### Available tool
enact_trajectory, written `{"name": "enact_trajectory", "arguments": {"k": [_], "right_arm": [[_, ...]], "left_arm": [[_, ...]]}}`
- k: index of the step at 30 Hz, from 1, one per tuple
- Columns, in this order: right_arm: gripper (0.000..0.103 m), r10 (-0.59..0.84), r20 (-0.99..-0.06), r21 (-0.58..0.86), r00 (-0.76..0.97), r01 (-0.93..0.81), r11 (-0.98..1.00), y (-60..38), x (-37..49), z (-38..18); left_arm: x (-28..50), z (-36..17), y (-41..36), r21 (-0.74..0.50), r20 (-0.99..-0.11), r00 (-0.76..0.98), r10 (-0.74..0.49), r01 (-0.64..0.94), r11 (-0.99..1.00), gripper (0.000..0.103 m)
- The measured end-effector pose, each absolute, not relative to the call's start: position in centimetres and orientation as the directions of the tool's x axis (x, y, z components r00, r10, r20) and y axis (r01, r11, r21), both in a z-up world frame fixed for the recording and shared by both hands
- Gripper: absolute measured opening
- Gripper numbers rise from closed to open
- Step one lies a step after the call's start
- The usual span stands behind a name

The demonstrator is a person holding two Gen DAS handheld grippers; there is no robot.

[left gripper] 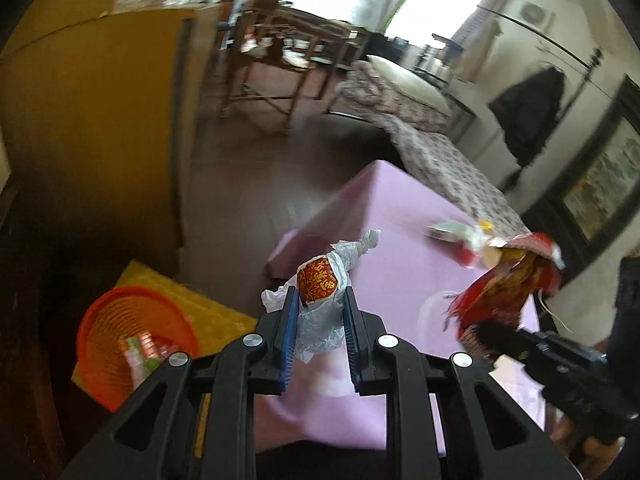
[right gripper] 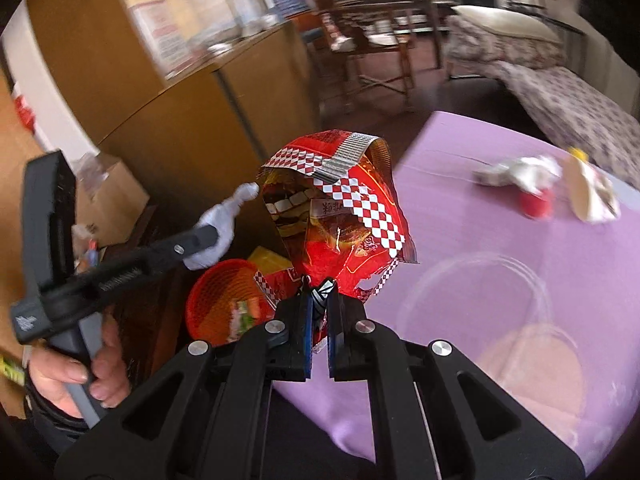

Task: Collect trash
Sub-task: 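Carry both items over the red wastebasket and open both tools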

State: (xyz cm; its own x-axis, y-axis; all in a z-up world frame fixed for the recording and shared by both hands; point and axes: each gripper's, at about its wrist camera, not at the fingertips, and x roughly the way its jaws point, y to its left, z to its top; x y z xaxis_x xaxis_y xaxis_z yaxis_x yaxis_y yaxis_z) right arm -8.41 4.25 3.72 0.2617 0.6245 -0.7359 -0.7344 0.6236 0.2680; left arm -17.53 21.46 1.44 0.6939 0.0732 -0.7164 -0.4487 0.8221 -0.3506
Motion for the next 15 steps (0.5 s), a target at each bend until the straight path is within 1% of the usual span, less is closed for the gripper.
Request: {"name": "enact_trajectory", "arguments": {"k": [7, 12, 15], "right_arm": [[0.006, 0.626, -0.765, 0.252, 0.152, -0.824, 0.508, 11.8, -11.0, 3.7], [0.006, 0.579, -0.812, 0.228, 0.073, -0.873, 0.43, 17.2, -12.8, 1.9], [0.006, 0.536, -0.844, 0.239, 0.015, -0.885, 0.401, 20.1, -13.4, 0.3]], "left_arm": [[-22.6, -1.0, 26.9, -0.327, -0.758, 0.632, 0.162, -0.583, 0.744, 0.022], [-25.5, -3.7, 30.2, -0.287, -0.801, 0.561, 0.211, -0.668, 0.687, 0.022], [-26.6, -5.9, 32.0, -0.278, -0.83, 0.517, 0.207, -0.707, 0.65, 0.022]]}}
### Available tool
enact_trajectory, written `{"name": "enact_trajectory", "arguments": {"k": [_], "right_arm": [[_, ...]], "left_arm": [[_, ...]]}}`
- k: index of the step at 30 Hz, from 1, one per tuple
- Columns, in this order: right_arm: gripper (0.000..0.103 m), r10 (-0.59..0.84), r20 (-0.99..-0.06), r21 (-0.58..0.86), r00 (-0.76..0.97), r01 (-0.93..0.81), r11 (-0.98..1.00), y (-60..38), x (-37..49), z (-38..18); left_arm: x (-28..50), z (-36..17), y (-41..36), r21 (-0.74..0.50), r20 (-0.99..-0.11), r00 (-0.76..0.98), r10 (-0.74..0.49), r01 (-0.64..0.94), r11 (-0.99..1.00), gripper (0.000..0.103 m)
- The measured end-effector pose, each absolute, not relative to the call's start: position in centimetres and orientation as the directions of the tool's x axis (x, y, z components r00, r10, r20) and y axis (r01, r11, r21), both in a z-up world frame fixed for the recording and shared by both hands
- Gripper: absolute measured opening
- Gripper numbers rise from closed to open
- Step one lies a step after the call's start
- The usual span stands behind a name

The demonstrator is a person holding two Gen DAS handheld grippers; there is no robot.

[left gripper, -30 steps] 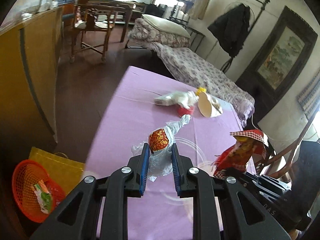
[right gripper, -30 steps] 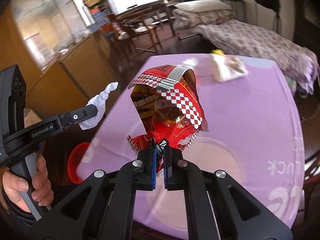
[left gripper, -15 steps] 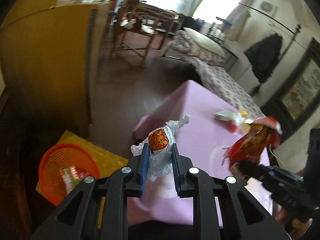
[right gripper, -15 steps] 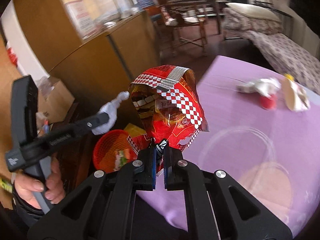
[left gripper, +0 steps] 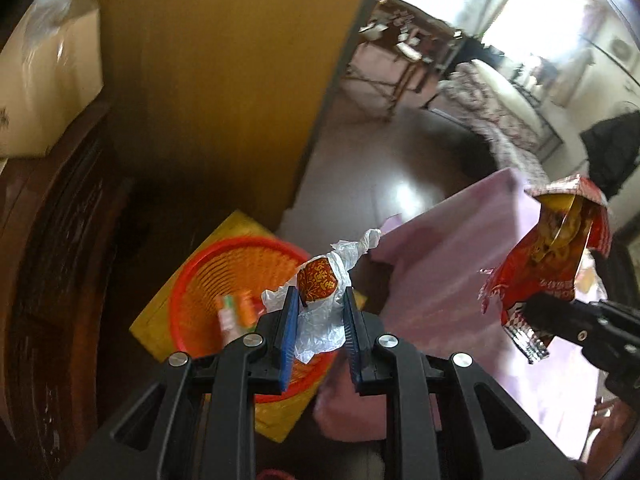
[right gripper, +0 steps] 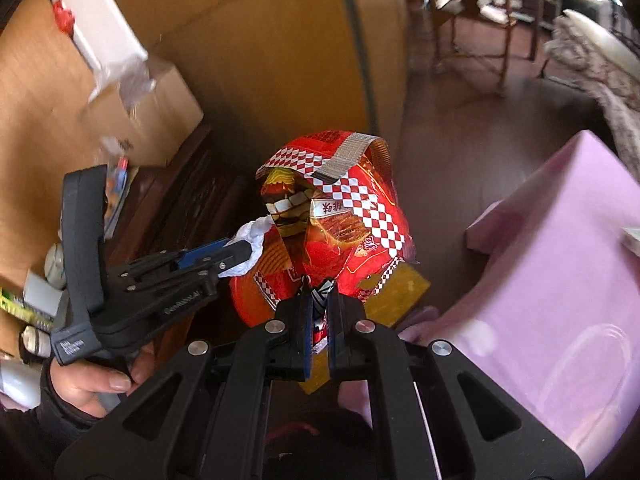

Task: Collect trash
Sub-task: 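Carry both items over the red wastebasket and open both tools, then swing both open tools back toward the table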

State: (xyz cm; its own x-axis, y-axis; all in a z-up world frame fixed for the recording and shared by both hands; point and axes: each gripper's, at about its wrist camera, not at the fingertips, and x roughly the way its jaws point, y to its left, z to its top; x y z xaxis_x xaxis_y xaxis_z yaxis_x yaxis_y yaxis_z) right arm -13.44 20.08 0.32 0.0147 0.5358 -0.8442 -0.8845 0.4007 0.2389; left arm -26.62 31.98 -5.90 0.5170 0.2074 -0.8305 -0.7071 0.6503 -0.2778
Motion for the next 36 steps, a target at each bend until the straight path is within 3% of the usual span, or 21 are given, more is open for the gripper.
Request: {"name": "enact_trajectory", "arguments": {"k": [10, 18, 19, 21, 22, 23, 24, 25, 36], "right_arm": [[0.006, 0.395, -0.909, 0.302, -0.137, -0.868, 0.394, 26.1, -14.0, -5.7], [0.007, 0.337, -0.923, 0.322, -0.187, -0.856, 0.405, 28.2, -14.6, -8.9], [0.011, 0.338, -0.92, 0.331, -0.197, -0.854, 0.403, 28.4, -14.6, -9.1], [0.015, 0.342, -0.912, 0.358, -0.225, -0.844, 0.399, 28.8, -14.7, -9.5], [0.022, 0.344, -0.911, 0.362, -0.228, -0.841, 0.402, 28.9, -14.7, -9.6], [0.027, 0.351, -0.91, 0.36, -0.22, -0.838, 0.409, 29.0, -14.6, -9.5], [0.039, 0.365, -0.908, 0.358, -0.206, -0.835, 0.418, 28.8, -14.5, -9.4], [0.043, 0.377, -0.904, 0.361, -0.201, -0.83, 0.424, 28.5, -14.4, -9.3], [0.045, 0.444, -0.881, 0.38, -0.165, -0.805, 0.455, 26.1, -13.1, -6.7]], "left_arm": [[-29.1, -12.1, 35.9, -0.244, -0.901, 0.399, 0.172, -0.792, 0.56, 0.022], [-28.2, -13.1, 36.6, -0.231, -0.912, 0.37, 0.176, -0.82, 0.524, 0.023], [-28.2, -13.2, 36.6, -0.23, -0.914, 0.366, 0.174, -0.823, 0.52, 0.025], [-28.2, -13.5, 36.6, -0.217, -0.925, 0.339, 0.17, -0.842, 0.495, 0.045], [-28.2, -13.5, 36.7, -0.204, -0.932, 0.32, 0.172, -0.852, 0.482, 0.061], [-28.3, -13.5, 36.8, -0.194, -0.934, 0.309, 0.178, -0.86, 0.471, 0.067], [-28.5, -13.1, 36.8, -0.19, -0.931, 0.308, 0.193, -0.865, 0.464, 0.067], [-28.6, -12.9, 36.9, -0.187, -0.93, 0.309, 0.2, -0.865, 0.465, 0.067], [-27.7, -10.5, 35.7, -0.17, -0.92, 0.318, 0.228, -0.851, 0.497, 0.068]]}}
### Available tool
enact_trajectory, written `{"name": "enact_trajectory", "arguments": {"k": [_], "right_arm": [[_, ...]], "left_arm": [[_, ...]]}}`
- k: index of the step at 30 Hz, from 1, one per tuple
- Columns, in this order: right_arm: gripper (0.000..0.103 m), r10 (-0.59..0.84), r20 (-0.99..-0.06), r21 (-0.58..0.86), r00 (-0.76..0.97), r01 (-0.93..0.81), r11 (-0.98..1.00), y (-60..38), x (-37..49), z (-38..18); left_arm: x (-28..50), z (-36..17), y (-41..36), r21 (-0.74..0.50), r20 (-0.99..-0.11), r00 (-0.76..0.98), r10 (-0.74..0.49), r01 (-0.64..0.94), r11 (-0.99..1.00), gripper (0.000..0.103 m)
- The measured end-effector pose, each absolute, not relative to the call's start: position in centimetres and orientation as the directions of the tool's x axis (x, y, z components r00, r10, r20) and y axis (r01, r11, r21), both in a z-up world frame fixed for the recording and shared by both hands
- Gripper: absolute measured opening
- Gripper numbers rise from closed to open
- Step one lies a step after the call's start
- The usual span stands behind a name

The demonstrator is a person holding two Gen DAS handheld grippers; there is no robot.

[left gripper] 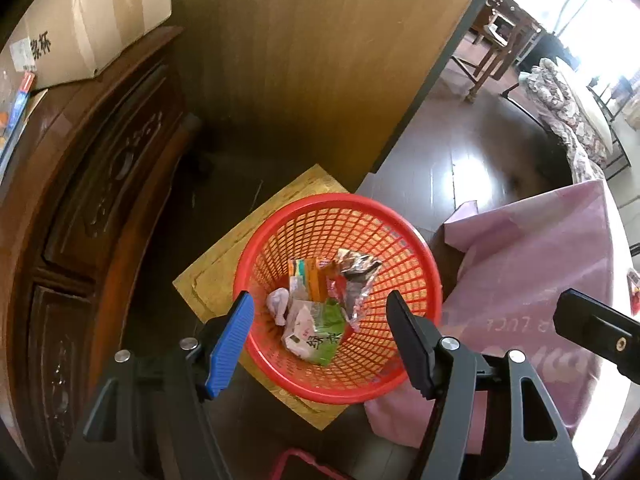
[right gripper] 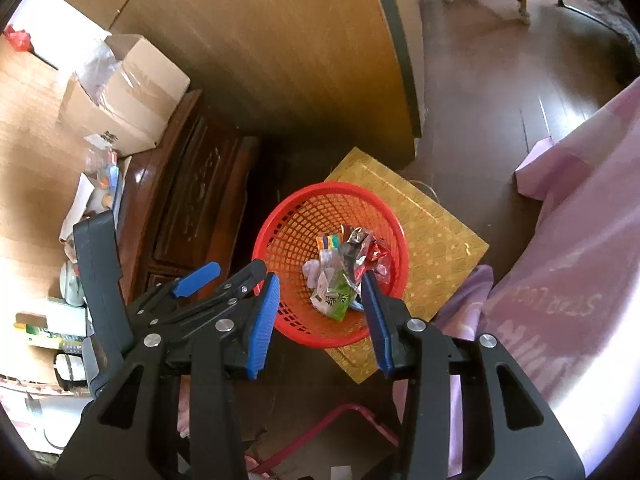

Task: Collect trash
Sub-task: 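Swing both open tools back toward the table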

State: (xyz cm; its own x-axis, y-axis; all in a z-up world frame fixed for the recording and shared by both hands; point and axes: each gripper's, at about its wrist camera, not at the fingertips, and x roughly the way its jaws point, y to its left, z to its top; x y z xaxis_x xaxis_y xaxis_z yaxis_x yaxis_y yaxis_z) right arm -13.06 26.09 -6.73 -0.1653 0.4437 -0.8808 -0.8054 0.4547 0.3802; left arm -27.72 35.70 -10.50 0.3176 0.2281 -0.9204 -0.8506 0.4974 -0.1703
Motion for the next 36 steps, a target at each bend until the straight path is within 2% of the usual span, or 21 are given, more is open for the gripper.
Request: {"name": "enact_trajectory", "arguments": {"k": [8, 13, 18, 23, 36], "right_arm": [[0.052, 0.526, -0.847, 0.374, -0.075, -0.788, 0.489, 21.0, -10.7, -2.6], [0.062, 0.564, -0.825, 0.337, 0.038, -0.768, 0.544, 15.6, -8.4, -0.3], [0.063, 0.596, -0.793, 0.344, 0.13, -0.71, 0.614, 8.8, -5.7, 0.8], [0.063, 0.563, -0.792, 0.286, 0.238, -0.67, 0.685, 3.0, -3.5, 1.2], [0.077, 0.523, -0.743, 0.273, 0.418, -0.525, 0.806, -7.5, 1.3, 1.1]], "left_arm": [[-25.3, -7.2, 33.3, -0.167, -0.9, 0.357, 0.25, -0.813, 0.558, 0.072], [-22.3, -4.9, 30.6, -0.159, -0.881, 0.396, 0.259, -0.764, 0.625, 0.077], [-18.4, -3.2, 27.3, -0.163, -0.868, 0.438, 0.235, -0.698, 0.698, 0.081], [-14.5, -2.0, 23.8, -0.179, -0.854, 0.481, 0.197, -0.628, 0.757, 0.084], [-5.9, -0.5, 15.3, -0.145, -0.84, 0.523, 0.145, -0.474, 0.869, 0.086]]}}
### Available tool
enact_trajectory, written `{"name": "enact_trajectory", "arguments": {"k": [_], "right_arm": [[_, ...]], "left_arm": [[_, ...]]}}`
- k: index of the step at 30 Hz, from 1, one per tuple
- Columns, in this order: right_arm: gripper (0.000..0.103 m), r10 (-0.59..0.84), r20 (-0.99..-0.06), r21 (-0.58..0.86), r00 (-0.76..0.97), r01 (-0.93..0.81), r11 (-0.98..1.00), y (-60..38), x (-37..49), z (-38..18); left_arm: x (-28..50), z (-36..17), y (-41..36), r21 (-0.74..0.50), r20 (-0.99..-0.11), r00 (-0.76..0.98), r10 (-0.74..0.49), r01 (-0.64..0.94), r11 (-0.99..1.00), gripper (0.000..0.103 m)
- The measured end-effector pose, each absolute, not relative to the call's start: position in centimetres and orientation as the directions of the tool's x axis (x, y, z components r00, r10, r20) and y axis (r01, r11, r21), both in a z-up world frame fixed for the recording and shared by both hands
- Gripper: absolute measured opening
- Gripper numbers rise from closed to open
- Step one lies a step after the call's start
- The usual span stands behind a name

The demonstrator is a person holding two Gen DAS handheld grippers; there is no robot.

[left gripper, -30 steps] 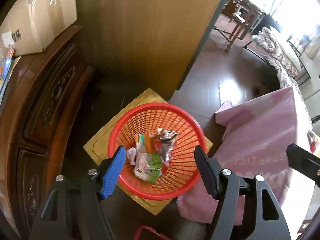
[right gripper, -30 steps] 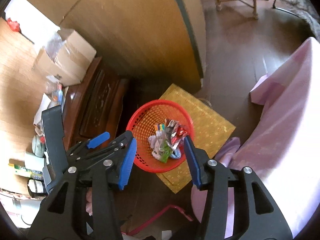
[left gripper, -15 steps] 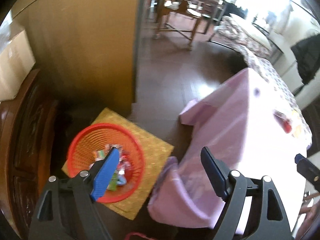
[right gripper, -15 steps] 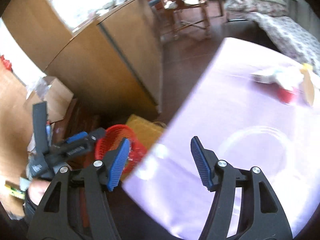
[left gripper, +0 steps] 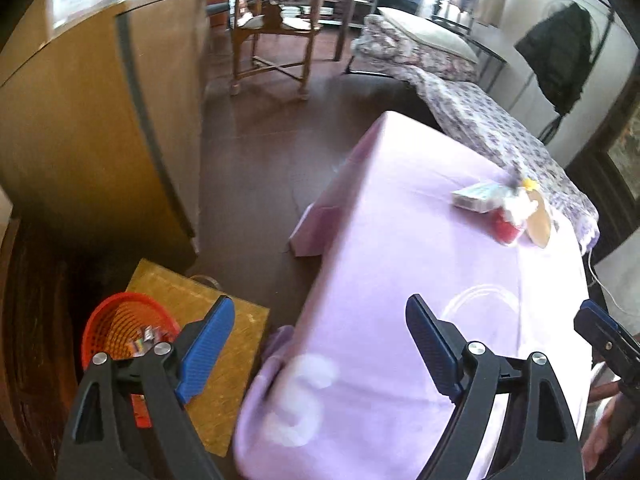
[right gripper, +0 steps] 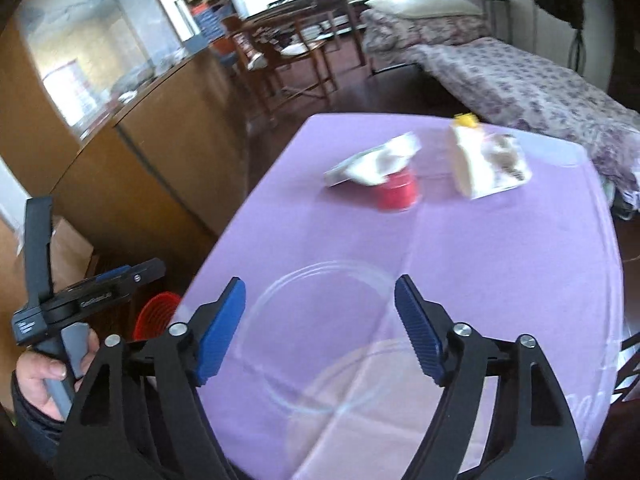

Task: Collect trash
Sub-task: 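Swing both open tools back toward the table, then close the left tool on the white tissue beside the red cup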

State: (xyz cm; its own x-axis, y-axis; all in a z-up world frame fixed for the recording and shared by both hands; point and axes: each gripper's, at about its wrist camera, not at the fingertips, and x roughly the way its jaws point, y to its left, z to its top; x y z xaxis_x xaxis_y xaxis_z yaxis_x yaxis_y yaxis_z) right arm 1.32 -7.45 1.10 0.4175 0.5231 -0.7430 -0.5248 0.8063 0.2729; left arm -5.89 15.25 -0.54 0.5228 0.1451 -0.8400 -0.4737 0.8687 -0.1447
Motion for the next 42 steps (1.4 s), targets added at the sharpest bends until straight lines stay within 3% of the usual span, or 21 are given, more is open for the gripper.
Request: {"name": "enact_trajectory", "arguments": {"k": [15, 31, 42], "right_arm": [[0.08, 0.487, -0.699, 0.374, 0.524, -0.313, 0.873, -16.3, 6.3, 0.0], [0.08, 0.472, -0.734, 0.359, 0.488, -0.311, 0.88, -16.9, 7.0, -1.3], [0.08, 0.489, -0.728, 0.388, 0.482, -0.298, 0.872, -17.8, 7.3, -1.2]], "left_arm": [[4.1, 0.2, 7.5, -0.092, -0.824, 0.557, 0.1, -0.307, 0.947, 0.086], [11.1, -0.5, 2.8, -0.088, -0.823, 0.566, 0.051, -0.215, 0.973, 0.085], [15.8, -2.8, -0.5, -0.049, -0.84, 0.542, 0.037, -0.144, 0.988, 0.066]]}}
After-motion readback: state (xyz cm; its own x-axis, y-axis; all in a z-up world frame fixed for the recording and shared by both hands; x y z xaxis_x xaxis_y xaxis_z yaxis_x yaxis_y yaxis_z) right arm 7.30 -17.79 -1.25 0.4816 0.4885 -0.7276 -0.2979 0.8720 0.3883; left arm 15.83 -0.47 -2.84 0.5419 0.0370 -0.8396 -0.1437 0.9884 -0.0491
